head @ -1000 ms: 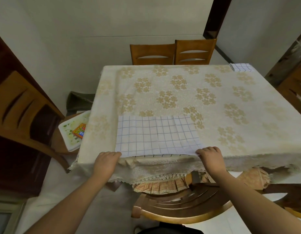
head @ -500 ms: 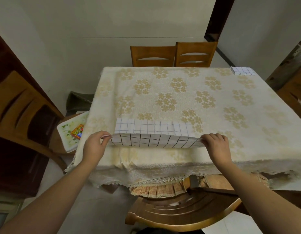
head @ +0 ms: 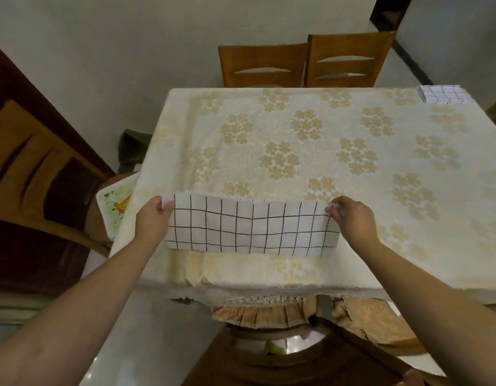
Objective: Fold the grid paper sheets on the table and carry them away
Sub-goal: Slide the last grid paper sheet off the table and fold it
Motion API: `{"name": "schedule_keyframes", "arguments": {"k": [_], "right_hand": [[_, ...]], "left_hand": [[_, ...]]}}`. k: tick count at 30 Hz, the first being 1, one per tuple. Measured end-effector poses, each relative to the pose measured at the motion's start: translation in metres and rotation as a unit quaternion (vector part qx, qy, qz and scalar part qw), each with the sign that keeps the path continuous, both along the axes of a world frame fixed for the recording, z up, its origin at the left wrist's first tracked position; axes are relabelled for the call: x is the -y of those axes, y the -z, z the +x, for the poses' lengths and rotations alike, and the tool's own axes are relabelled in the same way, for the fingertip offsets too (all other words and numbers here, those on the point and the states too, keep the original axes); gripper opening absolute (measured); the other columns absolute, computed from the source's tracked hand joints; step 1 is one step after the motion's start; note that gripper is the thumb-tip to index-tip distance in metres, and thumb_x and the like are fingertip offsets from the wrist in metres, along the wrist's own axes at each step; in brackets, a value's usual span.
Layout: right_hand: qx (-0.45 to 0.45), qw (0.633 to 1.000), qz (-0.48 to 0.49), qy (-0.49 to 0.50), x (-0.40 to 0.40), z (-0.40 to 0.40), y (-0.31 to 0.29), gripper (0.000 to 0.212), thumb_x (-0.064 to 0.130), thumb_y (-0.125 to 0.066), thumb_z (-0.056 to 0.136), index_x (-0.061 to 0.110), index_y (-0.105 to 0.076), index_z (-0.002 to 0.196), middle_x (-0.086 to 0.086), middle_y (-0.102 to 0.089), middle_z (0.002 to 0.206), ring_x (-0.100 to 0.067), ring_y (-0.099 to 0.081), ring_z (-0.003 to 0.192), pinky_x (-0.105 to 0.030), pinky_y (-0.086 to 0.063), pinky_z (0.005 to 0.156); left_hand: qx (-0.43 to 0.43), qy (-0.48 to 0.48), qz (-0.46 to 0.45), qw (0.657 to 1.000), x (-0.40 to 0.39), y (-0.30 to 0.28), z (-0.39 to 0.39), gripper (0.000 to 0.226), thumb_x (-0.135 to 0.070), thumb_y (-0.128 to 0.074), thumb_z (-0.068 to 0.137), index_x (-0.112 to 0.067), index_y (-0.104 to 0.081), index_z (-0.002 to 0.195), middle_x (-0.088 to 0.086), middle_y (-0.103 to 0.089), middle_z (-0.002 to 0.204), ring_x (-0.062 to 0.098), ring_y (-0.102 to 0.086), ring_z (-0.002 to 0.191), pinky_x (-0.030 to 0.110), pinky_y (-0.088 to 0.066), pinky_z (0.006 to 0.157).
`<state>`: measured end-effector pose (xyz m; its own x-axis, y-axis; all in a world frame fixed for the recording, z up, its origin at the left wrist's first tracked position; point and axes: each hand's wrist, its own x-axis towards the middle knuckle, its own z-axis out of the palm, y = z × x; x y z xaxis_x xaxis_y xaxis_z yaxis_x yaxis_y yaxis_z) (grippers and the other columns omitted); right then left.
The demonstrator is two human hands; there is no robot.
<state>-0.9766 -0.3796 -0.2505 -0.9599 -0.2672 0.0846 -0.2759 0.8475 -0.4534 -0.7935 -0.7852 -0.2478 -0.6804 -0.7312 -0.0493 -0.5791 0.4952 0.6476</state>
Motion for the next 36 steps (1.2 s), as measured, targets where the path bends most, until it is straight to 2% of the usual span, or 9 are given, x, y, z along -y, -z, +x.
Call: {"name": "schedule_keyframes", "arguments": {"k": [8, 14, 17, 21, 24, 27, 31, 34, 36], "right_hand": [[0.141, 0.98, -0.109, 0.082, 0.004, -0.047, 0.038, 0.015, 0.027, -0.068, 0.088, 0.014, -0.069, 0.096, -0.003, -0.071, 0.088, -0.021, -0.063, 0.085, -0.027, -0.041, 0.071], [0.165, 0.979, -0.091, 0.075, 0.013, -0.062, 0.059, 0.013, 0.024, -0.066, 0.089, 0.013, -0.068, 0.096, -0.001, -0.063, 0.08, -0.02, -0.056, 0.08, -0.028, -0.038, 0.071], [0.173, 0.978, -0.086, 0.073, 0.017, -0.068, 0.071, 0.014, 0.025, -0.065, 0.089, 0.014, -0.068, 0.097, -0.001, -0.064, 0.084, -0.023, -0.059, 0.083, -0.028, -0.038, 0.07], [0.181, 0.977, -0.088, 0.078, 0.023, -0.068, 0.081, 0.017, 0.028, -0.065, 0.089, 0.016, -0.068, 0.099, 0.001, -0.063, 0.085, -0.024, -0.062, 0.088, -0.028, -0.039, 0.07], [0.171, 0.975, -0.107, 0.09, 0.028, -0.066, 0.084, 0.036, 0.036, -0.066, 0.088, 0.017, -0.062, 0.118, 0.001, -0.062, 0.108, -0.024, -0.061, 0.101, -0.034, -0.047, 0.081], [0.095, 0.99, -0.069, 0.075, 0.032, -0.051, 0.09, 0.047, 0.039, -0.059, 0.093, 0.015, -0.052, 0.133, -0.01, -0.054, 0.134, -0.031, -0.052, 0.118, -0.047, -0.042, 0.099], [0.028, 0.997, -0.05, -0.05, 0.051, 0.002, 0.094, 0.05, 0.04, -0.043, 0.097, 0.01, -0.051, 0.135, -0.011, -0.055, 0.137, -0.029, -0.049, 0.125, -0.04, -0.035, 0.104], [0.0, 0.989, 0.006, -0.145, 0.07, 0.038, 0.109, 0.054, 0.045, -0.038, 0.097, 0.014, -0.047, 0.141, -0.005, -0.05, 0.143, -0.024, -0.043, 0.133, -0.038, -0.03, 0.109], [0.01, 0.984, 0.058, -0.168, 0.079, 0.051, 0.119, 0.055, 0.045, -0.036, 0.099, 0.019, -0.037, 0.148, -0.002, -0.04, 0.151, -0.021, -0.033, 0.141, -0.039, -0.02, 0.115]], "left_hand": [[0.055, 0.013, -0.02, 0.998, 0.014, 0.034, -0.05, 0.029, -0.024, -0.052, 0.098, -0.006, -0.045, 0.076, 0.008, -0.047, 0.067, 0.027, -0.046, 0.068, 0.034, -0.03, 0.06], [0.089, 0.009, -0.008, 0.996, 0.024, 0.059, -0.07, 0.016, -0.025, -0.055, 0.097, -0.012, -0.052, 0.087, 0.013, -0.056, 0.081, 0.029, -0.053, 0.081, 0.032, -0.034, 0.07], [0.102, 0.0, -0.007, 0.995, 0.029, 0.072, -0.072, 0.022, -0.025, -0.056, 0.096, -0.004, -0.062, 0.102, 0.018, -0.065, 0.094, 0.034, -0.059, 0.093, 0.032, -0.035, 0.074], [0.079, -0.019, 0.035, 0.996, 0.025, 0.079, -0.07, 0.032, -0.022, -0.059, 0.095, -0.007, -0.057, 0.124, 0.012, -0.066, 0.109, 0.028, -0.059, 0.099, 0.028, -0.038, 0.081], [0.041, -0.032, -0.015, 0.999, 0.02, 0.081, -0.066, 0.04, -0.019, -0.057, 0.094, -0.008, -0.05, 0.132, 0.015, -0.059, 0.117, 0.03, -0.054, 0.106, 0.038, -0.042, 0.091], [0.016, 0.056, -0.136, 0.989, 0.003, 0.087, -0.055, 0.041, -0.026, -0.046, 0.095, -0.007, -0.052, 0.131, 0.016, -0.057, 0.126, 0.035, -0.05, 0.116, 0.045, -0.041, 0.099], [0.037, 0.298, -0.232, 0.925, -0.048, 0.108, -0.027, 0.053, -0.037, -0.036, 0.099, -0.01, -0.045, 0.142, 0.012, -0.046, 0.146, 0.029, -0.041, 0.136, 0.042, -0.03, 0.11], [0.123, 0.348, -0.252, 0.895, -0.071, 0.124, -0.012, 0.059, -0.046, -0.025, 0.101, -0.017, -0.029, 0.152, 0.005, -0.026, 0.159, 0.023, -0.022, 0.147, 0.043, -0.018, 0.116], [0.159, 0.348, -0.255, 0.888, -0.073, 0.13, -0.01, 0.059, -0.048, -0.021, 0.101, -0.021, -0.025, 0.153, 0.004, -0.022, 0.16, 0.023, -0.019, 0.148, 0.044, -0.014, 0.117]]}}
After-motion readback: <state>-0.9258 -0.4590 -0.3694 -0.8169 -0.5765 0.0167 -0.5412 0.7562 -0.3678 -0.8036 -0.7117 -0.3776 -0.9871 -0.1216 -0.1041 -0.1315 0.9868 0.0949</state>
